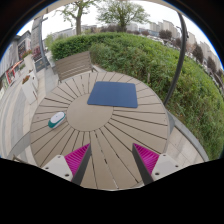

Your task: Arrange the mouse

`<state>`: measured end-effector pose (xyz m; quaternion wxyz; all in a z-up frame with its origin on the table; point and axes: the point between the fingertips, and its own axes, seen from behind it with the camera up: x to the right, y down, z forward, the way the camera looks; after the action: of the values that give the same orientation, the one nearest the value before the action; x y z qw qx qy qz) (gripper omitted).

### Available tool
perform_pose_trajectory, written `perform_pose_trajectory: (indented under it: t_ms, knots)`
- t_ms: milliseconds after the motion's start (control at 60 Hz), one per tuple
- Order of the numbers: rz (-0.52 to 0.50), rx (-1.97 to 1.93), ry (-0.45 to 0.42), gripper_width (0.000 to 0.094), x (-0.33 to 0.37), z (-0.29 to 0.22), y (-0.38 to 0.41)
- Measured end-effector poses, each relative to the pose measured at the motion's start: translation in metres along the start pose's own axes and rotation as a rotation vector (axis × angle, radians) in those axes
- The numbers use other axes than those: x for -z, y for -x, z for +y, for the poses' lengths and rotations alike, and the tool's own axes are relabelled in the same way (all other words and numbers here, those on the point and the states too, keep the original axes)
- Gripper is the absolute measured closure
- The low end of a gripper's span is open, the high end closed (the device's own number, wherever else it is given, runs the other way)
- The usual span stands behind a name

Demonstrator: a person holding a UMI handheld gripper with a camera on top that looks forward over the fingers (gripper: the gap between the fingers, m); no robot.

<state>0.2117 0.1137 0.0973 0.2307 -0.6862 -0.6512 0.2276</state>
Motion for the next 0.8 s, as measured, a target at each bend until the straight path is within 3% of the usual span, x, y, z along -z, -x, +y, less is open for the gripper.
perform_pose_trajectory:
  t_ms: [133,417,800]
  knots:
    - [-0.053,0.023,0.01,0.0085,-0.005,0.003,0.035]
    - [-0.073,0.05,-0.042,0.0088,-0.026,0.01,0.217]
    - [-0.052,0.047,-0.13,0.0091,-0.091,0.0,0.295]
